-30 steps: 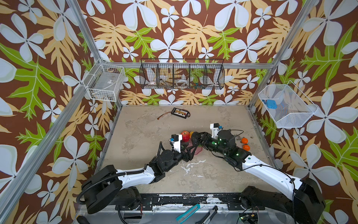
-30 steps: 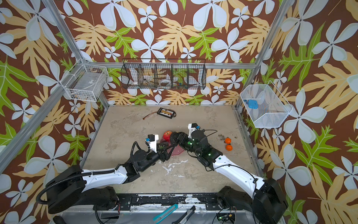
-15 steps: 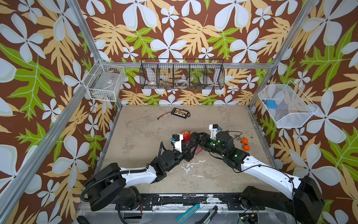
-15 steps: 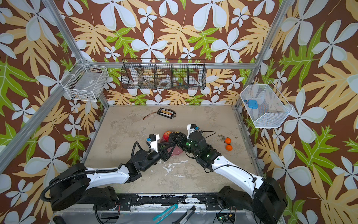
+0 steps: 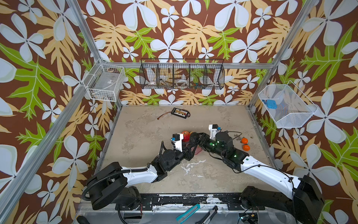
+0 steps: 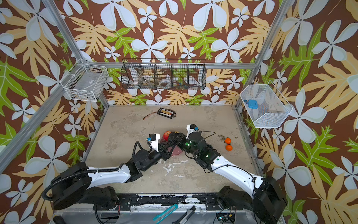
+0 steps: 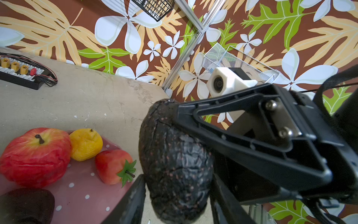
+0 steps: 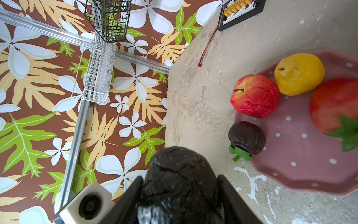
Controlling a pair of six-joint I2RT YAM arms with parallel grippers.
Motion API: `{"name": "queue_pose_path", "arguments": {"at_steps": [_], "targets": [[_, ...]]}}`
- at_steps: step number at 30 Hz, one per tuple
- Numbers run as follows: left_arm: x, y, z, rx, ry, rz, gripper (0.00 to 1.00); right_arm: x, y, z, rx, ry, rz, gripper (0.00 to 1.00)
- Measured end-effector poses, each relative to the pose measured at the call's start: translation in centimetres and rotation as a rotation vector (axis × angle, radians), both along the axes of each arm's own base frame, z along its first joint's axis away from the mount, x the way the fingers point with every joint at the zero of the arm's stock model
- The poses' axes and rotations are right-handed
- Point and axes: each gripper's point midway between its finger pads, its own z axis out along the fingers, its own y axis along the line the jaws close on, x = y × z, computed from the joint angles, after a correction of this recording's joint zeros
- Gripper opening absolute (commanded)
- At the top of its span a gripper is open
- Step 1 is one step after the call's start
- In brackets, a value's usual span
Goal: Arrange fruit in a fruit bowl
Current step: Place the fruit in the fruit bowl.
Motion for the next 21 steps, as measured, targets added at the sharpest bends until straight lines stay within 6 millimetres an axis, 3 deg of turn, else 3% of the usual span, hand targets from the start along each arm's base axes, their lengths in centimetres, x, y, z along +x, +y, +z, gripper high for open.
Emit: {"name": "queue_pose_path", "arguments": {"at_steps": [14, 17, 21], "targets": [[-0.14, 0.28, 0.00, 0.006, -0.001, 0.003, 0.41, -0.07, 0.13, -0.08, -0.001, 0.002, 0.005, 0.59], [-0.20, 0.41, 0.02, 0.012, -0.002, 0.004, 0.41, -0.06, 0.14, -0.06, -0.003, -0.001, 0.006, 0.69], [-0.20, 0.66, 0.22, 0.013, -0.005, 0.013, 0.41, 0.16, -0.04, 0.15, -0.027, -0.013, -0.004, 0.91]]}}
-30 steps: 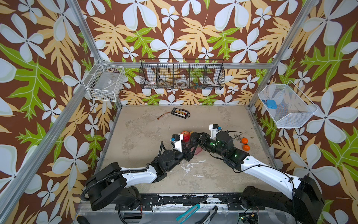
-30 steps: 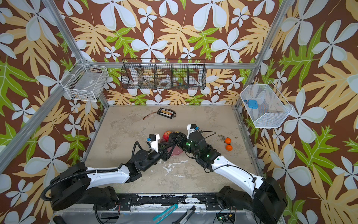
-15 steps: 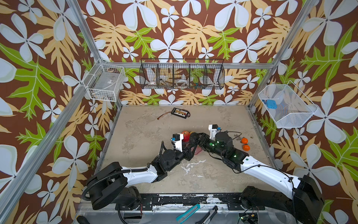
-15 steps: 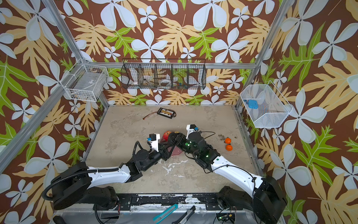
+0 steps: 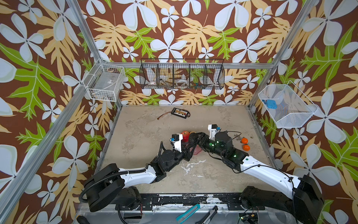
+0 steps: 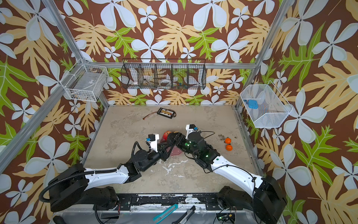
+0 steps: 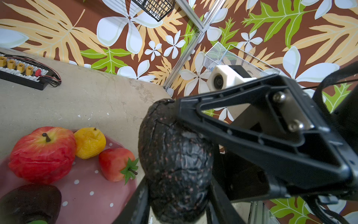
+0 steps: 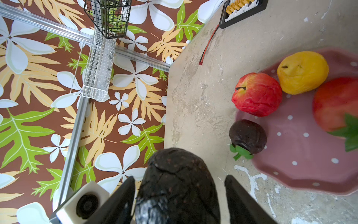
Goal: Arrange fruit in a fruit bowl
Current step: Place the fruit in the fruit bowl.
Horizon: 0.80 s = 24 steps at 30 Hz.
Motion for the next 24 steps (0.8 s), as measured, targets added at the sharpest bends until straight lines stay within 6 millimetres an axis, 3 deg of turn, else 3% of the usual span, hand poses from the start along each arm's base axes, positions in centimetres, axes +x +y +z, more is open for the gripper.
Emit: {"name": "queue_pose_path", "arguments": {"at_steps": [3, 8, 13, 16, 24], "targets": [[0.0, 0.3, -0.2, 0.019, 0.005, 0.010, 0.41, 0.1, -0.3, 0.4, -0.033, -0.019, -0.005, 1.00], [-0.2, 0.8, -0.6, 0.085, 0.007, 0.015, 0.41, 0.2, -2.3, 1.5, -0.123, -0.082, -0.055, 1.00], [-0.3, 1.1, -0.5, 0.187, 0.007, 0.013, 0.41, 0.4, -6.8, 2.7, -0.270, -0.180, -0.158, 1.00], [-0.4, 1.1, -1.5, 0.268, 0.034, 0.006, 0.41, 0.2, -10.2, 3.0, -0.373, -0.227, -0.236, 1.00], [0.1, 0.6, -5.5, 0.471, 0.173, -0.007, 0.40, -1.7, -16.0, 1.0, -0.614, -0.254, -0.353, 1.00]]}}
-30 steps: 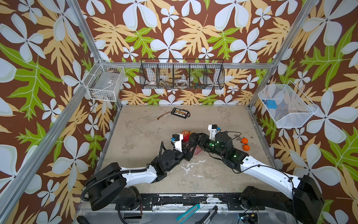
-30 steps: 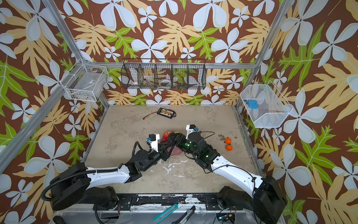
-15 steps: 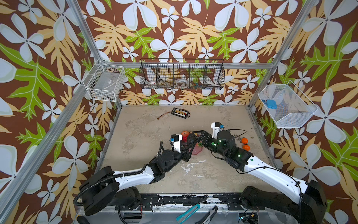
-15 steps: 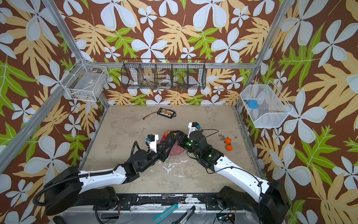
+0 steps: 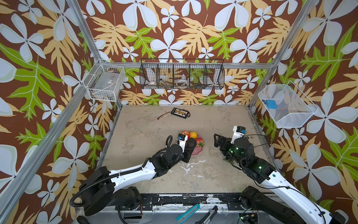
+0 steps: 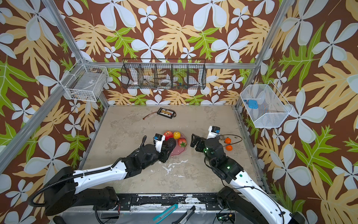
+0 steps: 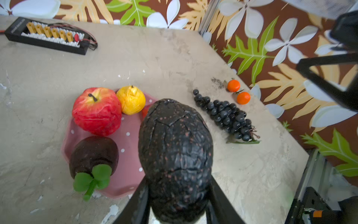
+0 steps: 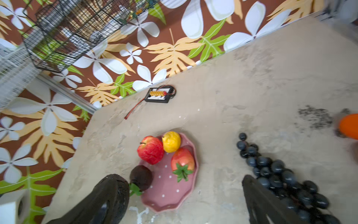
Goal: Arrange fruit in a fruit bowl
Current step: Place the fruit in the fruit bowl.
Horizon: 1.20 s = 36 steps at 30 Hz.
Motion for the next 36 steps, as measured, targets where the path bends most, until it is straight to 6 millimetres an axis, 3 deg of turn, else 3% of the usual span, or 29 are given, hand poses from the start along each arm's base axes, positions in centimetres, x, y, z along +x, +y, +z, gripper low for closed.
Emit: {"name": "queue_pose_path", "arguments": {"at_steps": [8, 21, 36], "targets": [[1.2, -1.4, -2.8, 0.154, 0.081, -0.004, 0.41, -1.2, -1.9, -1.8, -0.062, 0.018, -0.040, 0.99], [3.3, -1.9, -6.7, 0.297, 0.162, 0.043, 0.40, -1.5, -2.4, -1.5, -0.083, 0.003, -0.049, 0.99], [5.7, -1.9, -8.5, 0.378, 0.177, 0.109, 0.41, -1.5, -2.6, -2.1, -0.109, 0.007, -0.047, 1.00]]}}
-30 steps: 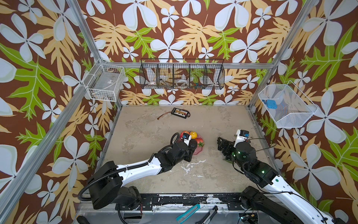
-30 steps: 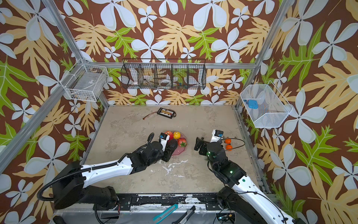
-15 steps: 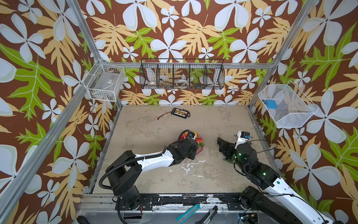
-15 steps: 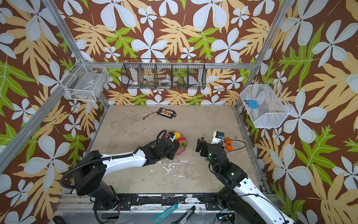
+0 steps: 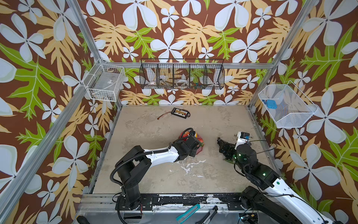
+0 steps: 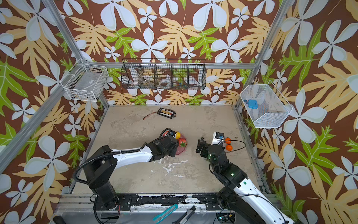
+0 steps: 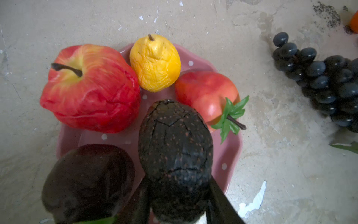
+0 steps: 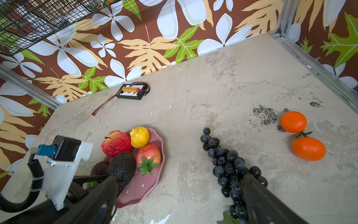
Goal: Arrange fruit in a fruit bowl
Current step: Place the fruit in the fruit bowl.
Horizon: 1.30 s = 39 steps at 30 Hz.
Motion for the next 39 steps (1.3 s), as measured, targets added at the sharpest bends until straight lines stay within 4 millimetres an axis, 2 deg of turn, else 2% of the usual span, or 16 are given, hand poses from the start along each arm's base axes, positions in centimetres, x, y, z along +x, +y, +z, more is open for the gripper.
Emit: {"name": "queue_pose_path", "arguments": {"at_steps": [13, 25, 39], "targets": [[1.1, 0.4, -1.3, 0.082, 0.000, 0.037, 0.45, -0.1, -0.1, -0.5, -0.006, 0.008, 0.000, 1.00], [1.8, 0.3, -1.3, 0.112, -0.009, 0.050, 0.55, 0.0, 0.0, -0.9, -0.010, 0.016, 0.001, 1.00], [2.1, 0.8, -0.2, 0.132, -0.037, 0.066, 0.52, -0.1, 0.1, -1.3, -0.011, 0.021, 0.005, 1.00]]}}
